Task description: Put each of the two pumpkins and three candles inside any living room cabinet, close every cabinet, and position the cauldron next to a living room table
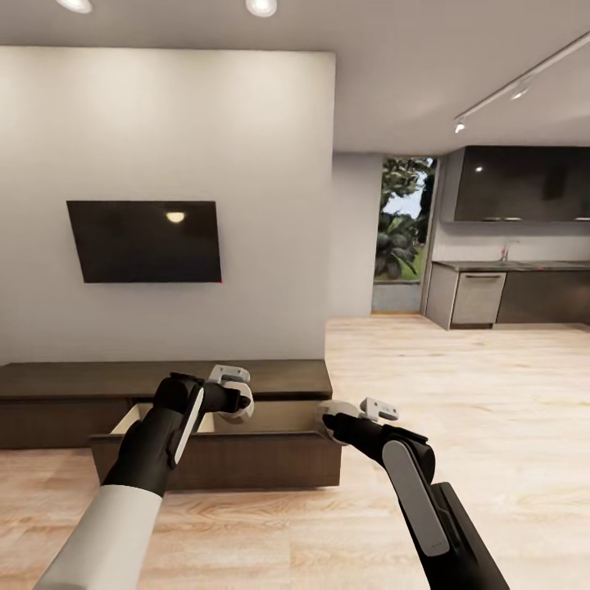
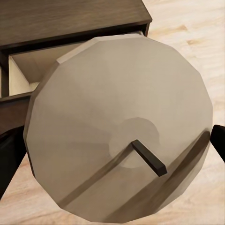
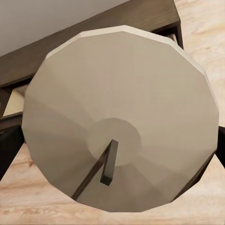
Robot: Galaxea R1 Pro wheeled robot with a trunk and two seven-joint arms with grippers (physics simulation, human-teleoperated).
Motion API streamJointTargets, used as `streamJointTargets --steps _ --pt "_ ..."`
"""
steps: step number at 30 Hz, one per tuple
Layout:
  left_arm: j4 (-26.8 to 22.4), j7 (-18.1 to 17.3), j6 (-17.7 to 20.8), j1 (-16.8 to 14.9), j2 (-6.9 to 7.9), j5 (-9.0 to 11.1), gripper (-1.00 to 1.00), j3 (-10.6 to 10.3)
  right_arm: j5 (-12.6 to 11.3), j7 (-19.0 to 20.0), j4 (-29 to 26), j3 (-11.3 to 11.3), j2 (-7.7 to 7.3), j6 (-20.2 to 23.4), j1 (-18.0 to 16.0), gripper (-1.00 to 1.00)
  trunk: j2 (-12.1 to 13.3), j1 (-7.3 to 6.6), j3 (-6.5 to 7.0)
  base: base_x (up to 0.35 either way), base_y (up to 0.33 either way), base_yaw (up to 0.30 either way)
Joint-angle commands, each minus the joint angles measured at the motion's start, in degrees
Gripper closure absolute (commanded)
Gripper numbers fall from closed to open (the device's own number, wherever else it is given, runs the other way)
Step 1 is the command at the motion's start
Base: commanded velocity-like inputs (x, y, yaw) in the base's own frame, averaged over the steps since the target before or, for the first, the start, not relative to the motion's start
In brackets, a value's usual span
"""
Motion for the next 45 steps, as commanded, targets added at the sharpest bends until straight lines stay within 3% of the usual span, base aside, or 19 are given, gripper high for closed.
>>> streamJointTargets --steps 1,45 --pt "-0.05 -0.5 0.17 -0.04 -0.01 -0.6 1.0 0.02 -0.61 -0.58 0.01 0.03 0.0 0.07 -0.05 1.0 0.37 -0.23 0.01 0.0 0.0 0.0" --pt "-0.32 -0.51 0.17 -0.04 -0.01 -0.6 1.0 0.05 -0.49 -0.58 0.34 0.03 0.0 0.07 -0.04 1.0 18.02 -9.89 3.76 0.0 0.0 0.0"
